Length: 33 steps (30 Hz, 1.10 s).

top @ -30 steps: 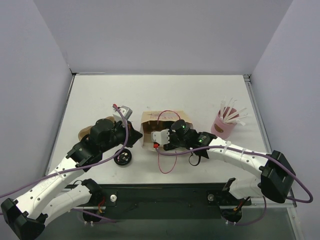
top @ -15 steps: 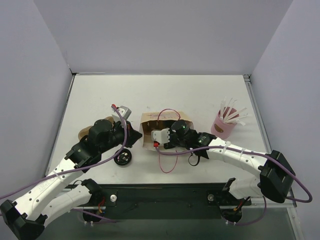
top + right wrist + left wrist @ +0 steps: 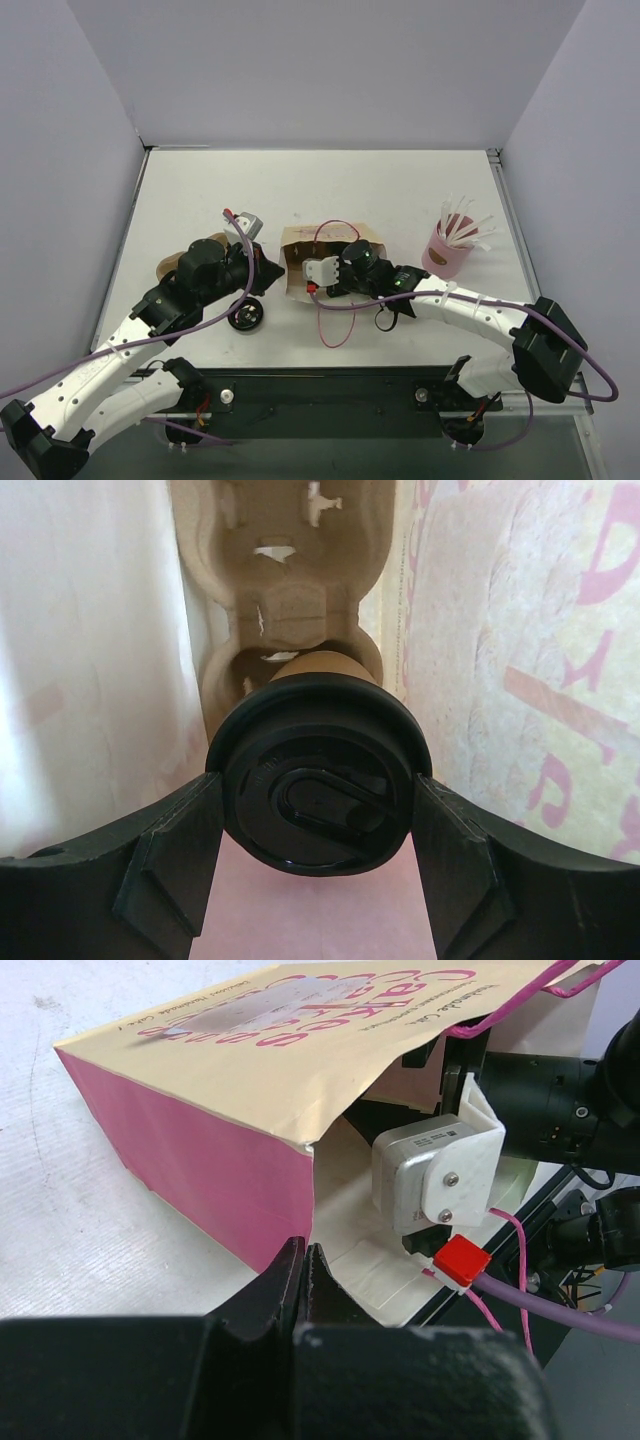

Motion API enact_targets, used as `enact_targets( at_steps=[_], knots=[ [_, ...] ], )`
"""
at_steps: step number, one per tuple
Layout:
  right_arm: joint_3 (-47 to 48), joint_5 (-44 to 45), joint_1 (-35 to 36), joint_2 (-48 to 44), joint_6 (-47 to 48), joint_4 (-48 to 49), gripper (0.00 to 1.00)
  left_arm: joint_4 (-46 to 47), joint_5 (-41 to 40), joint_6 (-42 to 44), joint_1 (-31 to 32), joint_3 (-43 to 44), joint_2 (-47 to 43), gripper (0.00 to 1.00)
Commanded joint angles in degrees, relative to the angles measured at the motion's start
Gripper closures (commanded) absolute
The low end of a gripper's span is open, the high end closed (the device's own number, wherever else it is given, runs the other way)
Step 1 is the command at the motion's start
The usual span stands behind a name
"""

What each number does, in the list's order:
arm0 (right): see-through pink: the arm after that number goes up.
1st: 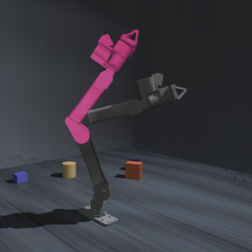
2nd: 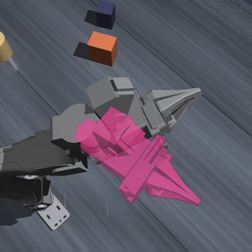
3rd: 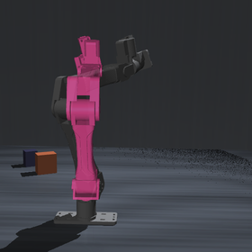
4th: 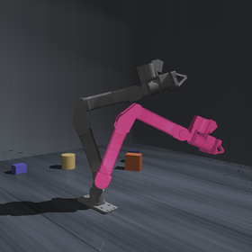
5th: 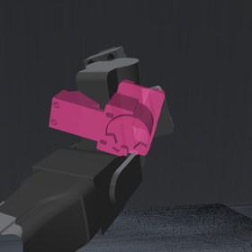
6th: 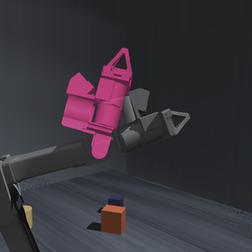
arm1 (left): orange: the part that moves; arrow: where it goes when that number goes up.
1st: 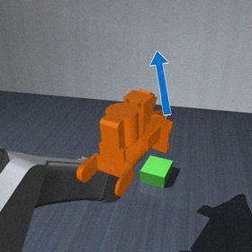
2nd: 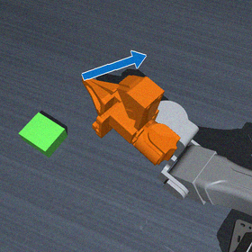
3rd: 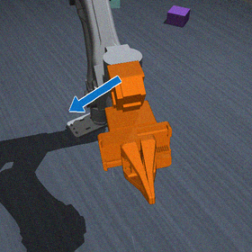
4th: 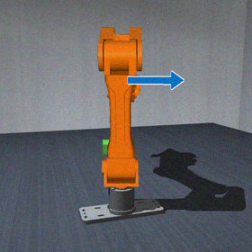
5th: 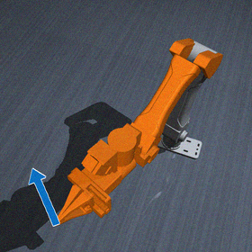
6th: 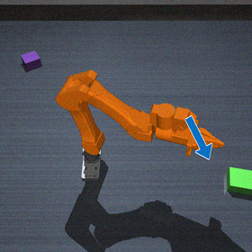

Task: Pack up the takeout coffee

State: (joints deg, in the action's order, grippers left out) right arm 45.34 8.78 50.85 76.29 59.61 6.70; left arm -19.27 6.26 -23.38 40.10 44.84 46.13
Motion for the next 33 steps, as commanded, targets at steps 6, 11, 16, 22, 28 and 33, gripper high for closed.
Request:
enact_targets(
  at_steps=[6,11,16,22,28,33],
  knots=[
    [-2.27,0.01,-1.72,1.75,-2.13,4.89,0.58,1.60,0.86,-1.23,0.25,0.07,-1.74,1.00],
    [-2.54,-0.60,-1.98,2.28,-2.57,5.61,0.58,1.25,1.21,-1.41,0.24,0.25,-1.92,1.00],
    [-1.40,-0.52,-1.63,1.14,-4.86,3.06,0.58,1.16,1.47,-2.02,0.16,-0.02,-1.57,1.00],
    [4.22,-0.07,-1.37,-0.18,-6.87,-1.50,0.58,1.60,2.17,-1.76,0.25,0.25,-0.43,1.00],
    [8.53,-1.30,-0.93,-1.76,-10.04,-5.64,0.59,2.13,3.14,-1.06,0.24,0.07,0.19,1.00],
    [7.04,-4.55,1.35,-4.30,-11.10,-6.34,0.59,2.39,3.32,-0.71,0.25,-0.37,0.02,1.00]
  ],
)
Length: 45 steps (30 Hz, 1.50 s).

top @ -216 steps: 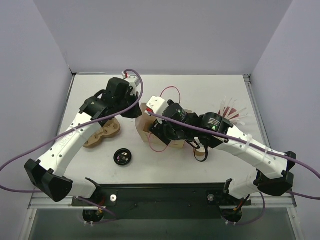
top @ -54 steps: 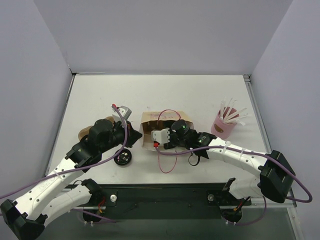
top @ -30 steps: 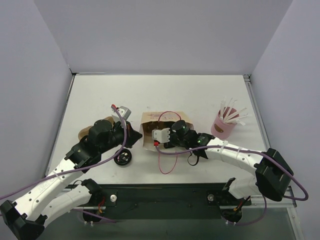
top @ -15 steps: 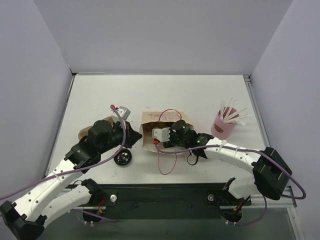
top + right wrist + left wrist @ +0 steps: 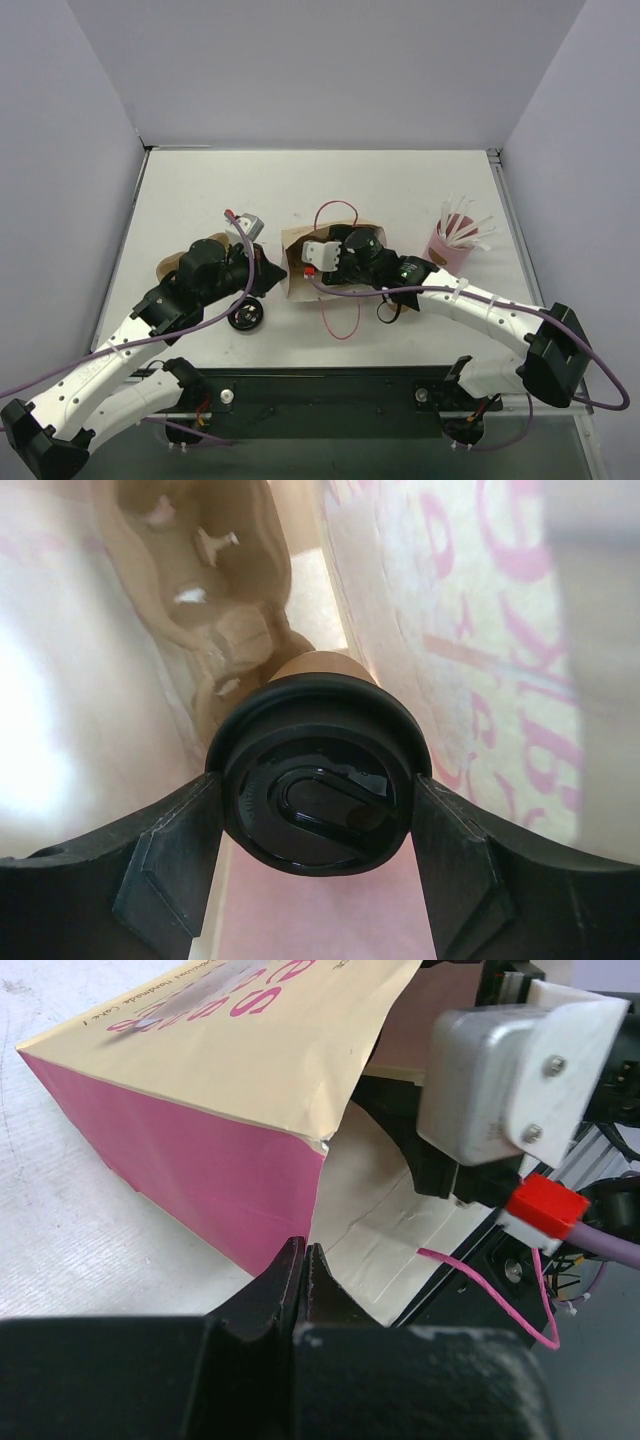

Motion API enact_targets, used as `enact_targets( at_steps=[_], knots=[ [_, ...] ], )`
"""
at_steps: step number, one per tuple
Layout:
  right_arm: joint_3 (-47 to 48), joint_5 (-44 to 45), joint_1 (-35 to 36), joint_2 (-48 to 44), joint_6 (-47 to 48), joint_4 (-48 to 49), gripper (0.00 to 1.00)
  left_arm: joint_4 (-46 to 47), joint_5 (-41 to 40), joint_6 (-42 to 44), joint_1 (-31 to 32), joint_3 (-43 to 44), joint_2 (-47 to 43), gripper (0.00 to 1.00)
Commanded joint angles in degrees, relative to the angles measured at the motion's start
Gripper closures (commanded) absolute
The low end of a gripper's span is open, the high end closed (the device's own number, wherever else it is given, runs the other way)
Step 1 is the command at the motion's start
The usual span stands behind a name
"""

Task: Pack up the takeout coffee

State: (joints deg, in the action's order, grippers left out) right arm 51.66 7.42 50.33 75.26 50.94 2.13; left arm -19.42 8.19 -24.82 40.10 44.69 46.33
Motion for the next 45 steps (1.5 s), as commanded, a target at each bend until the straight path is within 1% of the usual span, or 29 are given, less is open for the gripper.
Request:
enact_targets(
  at_steps=[1,7,13,21,26,28,32,34,40,45],
  knots=[
    [0.03,-3.55,2.32,-3.46,-2.51,-1.78,0.59,2.63,1.31,0.74,0.25,-0.30,-0.27,1.00],
    [-2.17,-5.84,3.90,-2.49,-3.39,0.67,0.59,2.11,1.22,0.82,0.25,-0.65,-0.89,1.00],
    [-3.67,-4.52,4.25,0.76,-2.69,3.93,0.59,1.23,1.04,0.82,0.25,-0.39,-0.98,1.00],
    [-5.95,1.62,4.69,3.31,-0.76,9.64,0.60,1.05,0.96,0.39,0.24,0.22,-0.89,1.00],
    [-8.50,3.30,4.78,4.01,1.87,13.77,0.60,1.14,0.96,0.21,0.25,0.05,-0.62,1.00],
    [-9.55,4.88,4.87,4.27,2.85,16.93,0.60,1.23,1.04,0.21,0.25,-0.04,-0.62,1.00],
    [-10.09,6.64,4.87,5.16,4.34,20.54,0.60,1.14,0.96,0.12,0.25,-0.21,-0.71,1.00],
    [-9.82,6.29,4.87,4.37,4.26,20.20,0.60,1.31,0.96,-0.05,0.25,-0.13,-0.54,1.00],
    [-9.47,3.22,5.05,-0.28,3.47,14.66,0.60,1.84,0.69,0.38,0.25,-0.39,-0.18,1.00],
    [-10.44,2.77,4.96,-3.63,4.43,11.06,0.60,2.46,0.69,0.82,0.25,-0.83,0.26,1.00]
  ],
)
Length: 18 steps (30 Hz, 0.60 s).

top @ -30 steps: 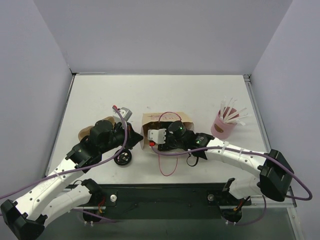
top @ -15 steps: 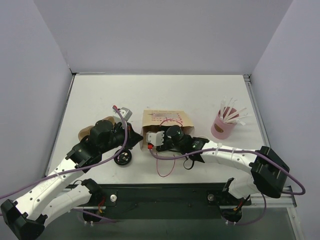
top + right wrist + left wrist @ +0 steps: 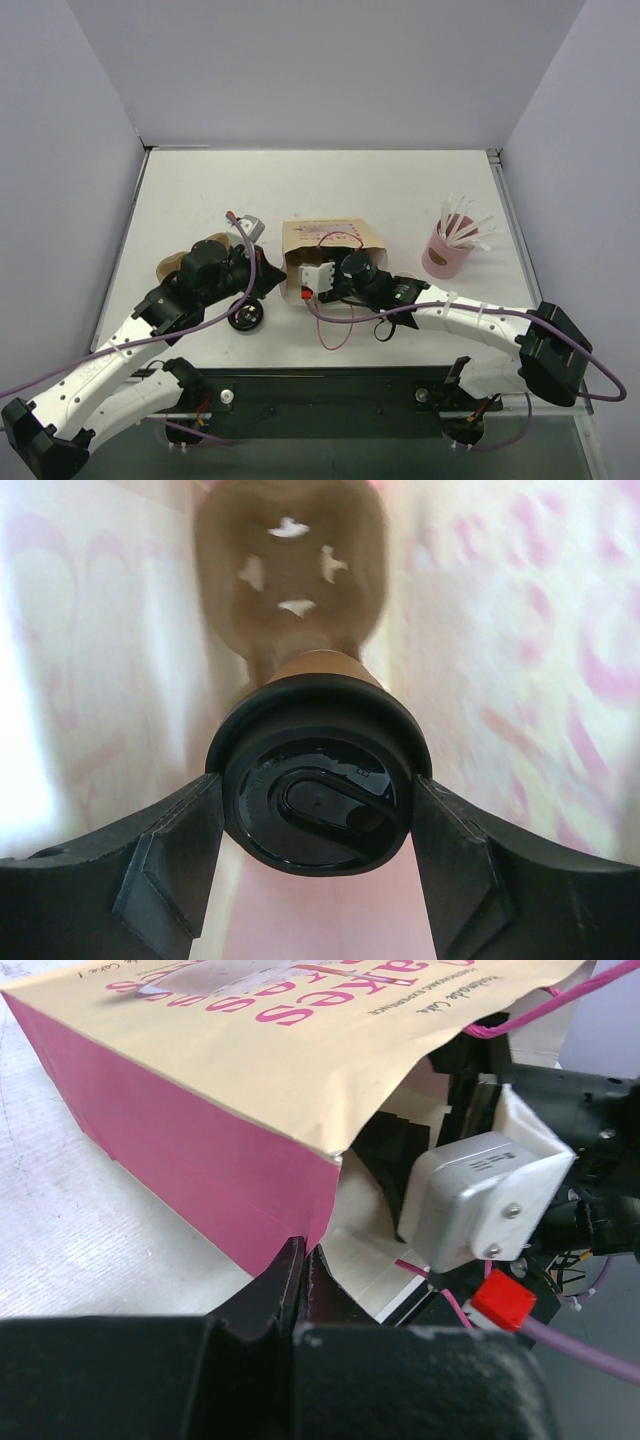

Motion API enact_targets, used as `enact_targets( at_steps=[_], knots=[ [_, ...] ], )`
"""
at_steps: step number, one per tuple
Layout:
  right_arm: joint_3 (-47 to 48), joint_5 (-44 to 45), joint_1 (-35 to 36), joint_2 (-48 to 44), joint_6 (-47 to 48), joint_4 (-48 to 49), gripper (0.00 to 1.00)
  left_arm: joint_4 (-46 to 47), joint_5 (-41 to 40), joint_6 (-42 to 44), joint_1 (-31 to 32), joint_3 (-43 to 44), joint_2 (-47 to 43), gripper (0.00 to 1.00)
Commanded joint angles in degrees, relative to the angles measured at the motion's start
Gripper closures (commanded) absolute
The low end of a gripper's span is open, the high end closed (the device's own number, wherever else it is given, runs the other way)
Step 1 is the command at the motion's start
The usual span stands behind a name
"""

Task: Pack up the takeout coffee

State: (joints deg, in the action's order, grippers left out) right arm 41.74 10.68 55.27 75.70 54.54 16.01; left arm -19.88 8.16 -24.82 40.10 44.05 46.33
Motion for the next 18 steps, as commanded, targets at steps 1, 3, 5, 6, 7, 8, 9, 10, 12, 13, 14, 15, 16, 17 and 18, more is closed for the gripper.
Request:
enact_targets(
  at_steps=[1,3,5,6,7,8,9,10,12,13,14,15,16,17,18],
  knots=[
    [-0.69,-0.31,-0.07,-4.85,0.74,-3.17,0.60,3.09,0.63,0.82,0.25,-0.28,0.34,1.00],
    [-0.86,0.04,-0.51,-5.13,0.74,-4.49,0.60,3.61,0.71,0.82,0.24,-0.46,0.52,1.00],
    [-1.39,0.40,-0.95,-5.48,1.09,-4.59,0.60,3.97,0.89,0.82,0.25,-0.55,0.69,1.00],
    [-1.57,-0.04,-1.30,-5.56,1.00,-4.58,0.60,4.14,0.98,0.82,0.25,-0.55,1.04,1.00],
    [-1.66,-0.30,-1.74,-5.30,0.92,-4.58,0.60,4.15,1.06,1.00,0.25,-0.46,1.05,1.00],
    [-1.83,-0.39,-2.35,-5.13,1.00,-4.58,0.60,4.06,1.15,1.00,0.25,-0.28,1.31,1.00],
    [-1.92,-0.65,-2.70,-4.86,1.18,-4.67,0.60,4.06,1.24,1.09,0.25,-0.37,1.22,1.00],
    [-1.83,-0.83,-2.97,-4.34,1.18,-4.59,0.60,3.97,1.24,1.09,0.25,-0.37,1.31,1.00],
    [-1.92,-1.10,-3.58,-3.98,1.18,-4.41,0.60,3.71,1.33,1.09,0.25,-0.20,1.22,1.00],
    [-2.01,-0.92,-3.67,-3.98,1.35,-4.41,0.60,3.53,1.33,1.18,0.25,-0.20,1.05,1.00],
    [-2.01,-0.83,-3.67,-3.98,1.27,-4.06,0.60,3.36,1.33,1.18,0.25,-0.11,1.05,1.00],
    [-2.10,-0.75,-3.76,-4.07,1.18,-3.97,0.60,3.09,1.33,1.26,0.25,-0.02,0.96,1.00],
    [-2.27,-0.57,-3.76,-4.07,1.18,-3.97,0.60,3.00,1.24,1.26,0.25,0.07,0.87,1.00],
    [-2.36,-0.31,-3.85,-4.07,1.18,-3.97,0.60,3.00,1.24,1.26,0.25,-0.02,0.87,1.00],
    [-2.53,-0.22,-3.94,-3.98,1.09,-3.97,0.60,3.09,1.24,1.18,0.25,-0.02,0.78,1.00]
  ],
)
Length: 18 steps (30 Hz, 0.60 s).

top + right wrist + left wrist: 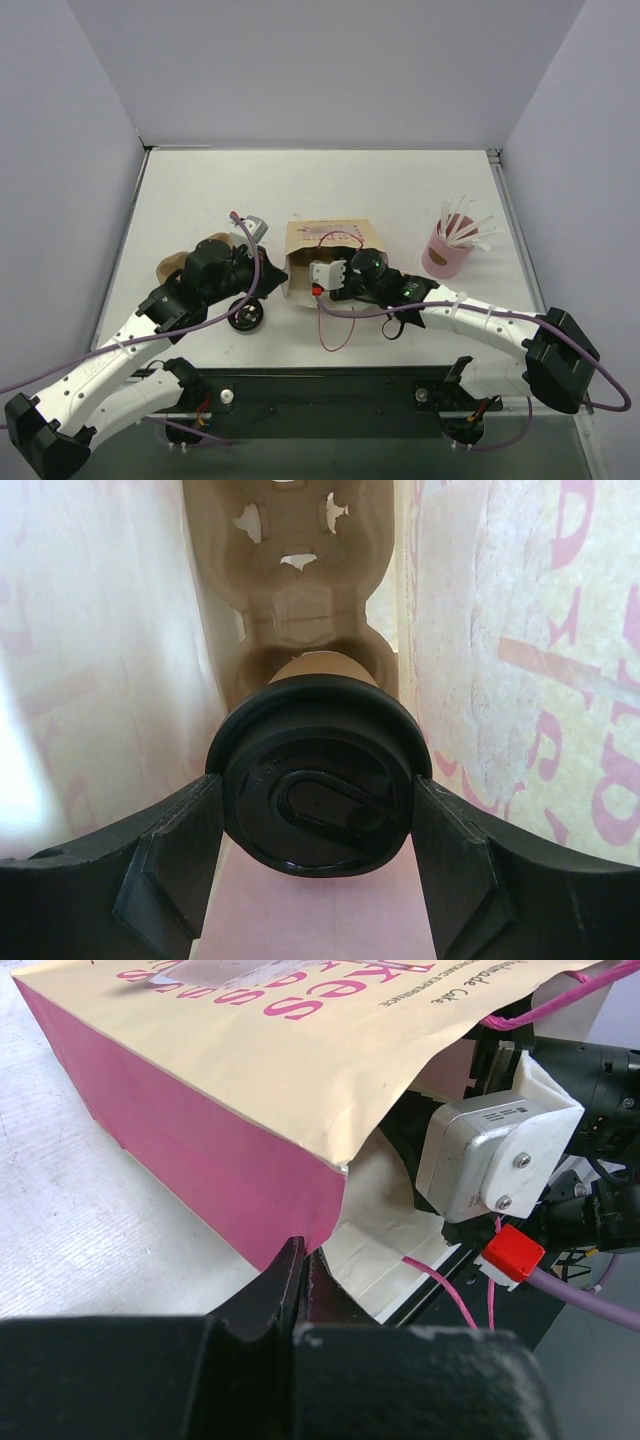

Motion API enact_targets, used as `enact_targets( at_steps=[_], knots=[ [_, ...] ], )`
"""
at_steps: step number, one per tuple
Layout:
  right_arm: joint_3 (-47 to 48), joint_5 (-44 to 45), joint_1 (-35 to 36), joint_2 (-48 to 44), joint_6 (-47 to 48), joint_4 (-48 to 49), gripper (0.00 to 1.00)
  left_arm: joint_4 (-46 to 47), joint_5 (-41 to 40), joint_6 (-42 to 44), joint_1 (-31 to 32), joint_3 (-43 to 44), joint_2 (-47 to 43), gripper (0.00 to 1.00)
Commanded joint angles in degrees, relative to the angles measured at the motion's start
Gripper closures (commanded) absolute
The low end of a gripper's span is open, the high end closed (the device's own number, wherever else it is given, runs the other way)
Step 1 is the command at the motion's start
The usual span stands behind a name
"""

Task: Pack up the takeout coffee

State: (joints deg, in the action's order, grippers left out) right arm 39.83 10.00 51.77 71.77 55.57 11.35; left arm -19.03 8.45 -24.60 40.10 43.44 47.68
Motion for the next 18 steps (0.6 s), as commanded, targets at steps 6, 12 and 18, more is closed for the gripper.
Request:
enact_targets(
  at_steps=[6,12,18],
  knots=[
    [-1.69,-0.24,-1.14,0.21,0.15,1.65,0.60,2.41,1.13,0.96,0.25,0.77,-0.48,1.00],
    [-1.78,-0.77,-1.85,1.18,0.15,3.67,0.60,2.42,1.22,0.78,0.25,0.59,-0.40,1.00],
    [-2.04,-1.30,-2.11,2.76,-0.03,5.34,0.60,2.15,1.13,0.69,0.25,0.33,-0.75,1.00]
  ],
)
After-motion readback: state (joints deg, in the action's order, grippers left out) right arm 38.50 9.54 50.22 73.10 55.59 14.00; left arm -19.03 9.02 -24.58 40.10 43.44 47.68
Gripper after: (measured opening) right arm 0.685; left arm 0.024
